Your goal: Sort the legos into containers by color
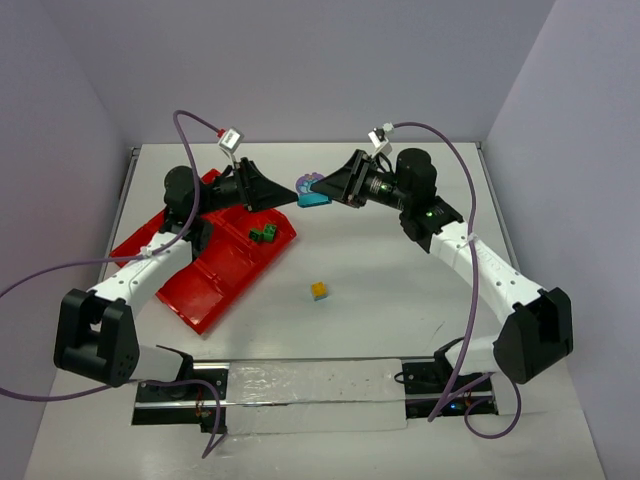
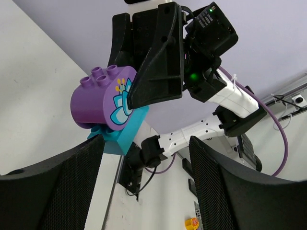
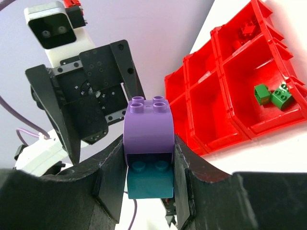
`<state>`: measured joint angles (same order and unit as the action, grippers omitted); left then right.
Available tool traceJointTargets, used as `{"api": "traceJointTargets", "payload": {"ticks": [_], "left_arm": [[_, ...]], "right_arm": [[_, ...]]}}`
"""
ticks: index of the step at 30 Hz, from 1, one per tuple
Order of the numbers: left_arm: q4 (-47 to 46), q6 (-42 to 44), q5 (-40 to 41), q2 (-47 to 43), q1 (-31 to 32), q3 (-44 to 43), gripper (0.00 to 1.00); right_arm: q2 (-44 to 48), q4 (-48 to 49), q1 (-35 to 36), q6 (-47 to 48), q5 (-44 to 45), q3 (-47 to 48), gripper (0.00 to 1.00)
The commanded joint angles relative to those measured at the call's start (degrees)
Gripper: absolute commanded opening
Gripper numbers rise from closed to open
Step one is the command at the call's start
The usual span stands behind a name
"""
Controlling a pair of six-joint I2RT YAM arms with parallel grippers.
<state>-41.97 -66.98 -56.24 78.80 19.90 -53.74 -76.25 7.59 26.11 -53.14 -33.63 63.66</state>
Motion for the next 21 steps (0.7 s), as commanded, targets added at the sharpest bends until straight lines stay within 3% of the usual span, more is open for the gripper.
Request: {"api": "traceJointTargets", "payload": {"ticks": [1, 9, 16, 21], "left_arm": [[-4.97, -0.94, -2.73, 1.09, 0.87, -2.01, 0.79], [-0.80, 1.62, -2.26, 1.80, 1.02, -1.84, 0.81], [-4.76, -1.64, -1.79, 3.18, 1.11, -1.28, 0.84], [-10.46, -5.88, -2.11, 4.50, 1.19, -0.85, 0.75]], "right_arm": [[-0.58, 5.70, 0.40, -1.47, -1.66, 3.76, 0.00], [-1.23, 6.01, 0.70, -1.64, -2.14, 5.27, 0.00], [-1.67, 6.59, 1.22, -2.00, -2.49, 5.07, 0.00], [-2.23, 7.32, 1.84, -2.32, -2.49, 4.99, 0.00]]}}
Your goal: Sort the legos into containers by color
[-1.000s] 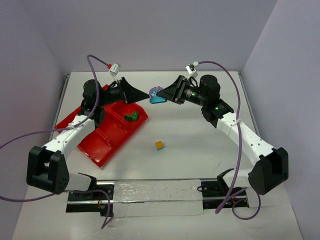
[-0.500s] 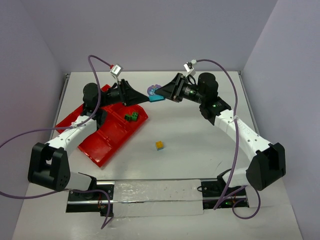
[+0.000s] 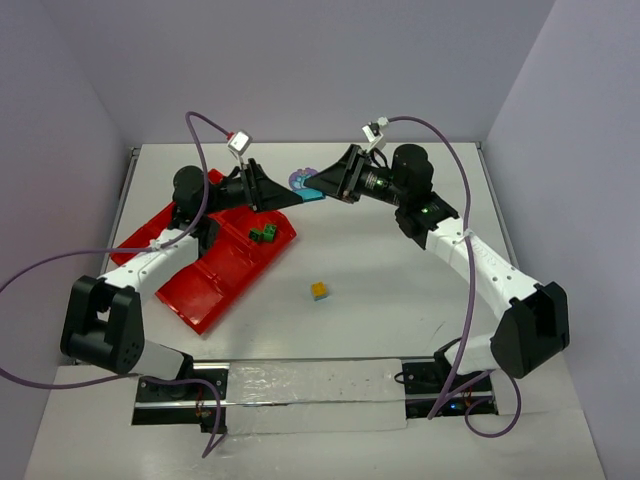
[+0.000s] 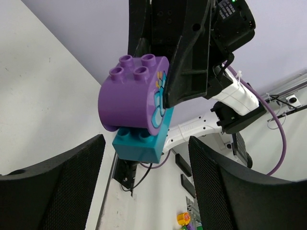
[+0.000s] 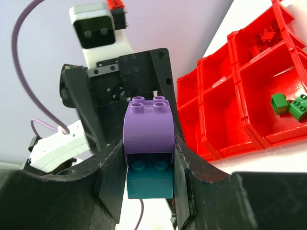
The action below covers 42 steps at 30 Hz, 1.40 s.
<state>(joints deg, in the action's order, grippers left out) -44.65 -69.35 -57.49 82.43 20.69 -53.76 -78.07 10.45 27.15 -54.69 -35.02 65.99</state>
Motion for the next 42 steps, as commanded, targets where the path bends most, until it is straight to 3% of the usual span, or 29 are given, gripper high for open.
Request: {"api": "traceJointTargets", "payload": {"ticks": [1, 6, 7, 10, 12, 19, 29, 33, 36, 42], "left_arm": [[-8.95, -3.60, -0.95, 0.97, 0.41, -0.74, 0.71], [-11.79, -6.19, -1.04, 1.54, 0.41, -0.17, 0.51], [-12.25, -6.48, -1.01, 1.59, 0.41, -0.09, 0.45], [-12.38, -6.67, -1.13, 1.59, 0.41, -0.12, 0.10], [-11.54, -6.26, -1.37, 1.59, 0.41, -0.36, 0.01], [-8.58, -3.62, -1.53, 1.04, 0.41, 0.60, 0.00], [2.60, 4.27, -0.96, -2.71, 0.33, 3.62, 0.00], [24.72, 17.76, 5.00, -6.37, -0.35, 0.60, 0.00], [55.19, 30.04, 18.76, -11.04, -1.24, -6.08, 0.00], [79.26, 37.91, 47.46, -16.15, -1.53, -13.90, 0.00]], "right_arm": [[-0.41, 4.41, 0.80, -0.85, -1.10, 2.65, 0.00], [-0.68, 4.40, 0.92, -0.77, -0.98, 2.65, 0.00], [-0.65, 4.40, 0.94, -0.73, -0.86, 2.62, 0.00], [-0.32, 4.23, 0.97, -0.59, 0.15, 2.29, 0.00], [-0.16, 4.31, 0.89, -0.90, 1.28, 1.96, 0.00], [0.08, 5.56, 0.77, -4.00, 6.95, 1.60, 0.00], [-2.34, 5.79, 0.32, -5.25, 9.63, 5.52, 0.00], [-1.07, 1.62, -0.04, -3.15, 13.01, 6.09, 0.00], [2.18, -3.26, -1.46, -0.33, 18.23, 4.84, 0.00], [6.84, -9.22, -4.19, 2.44, 24.97, 0.94, 0.00]]}}
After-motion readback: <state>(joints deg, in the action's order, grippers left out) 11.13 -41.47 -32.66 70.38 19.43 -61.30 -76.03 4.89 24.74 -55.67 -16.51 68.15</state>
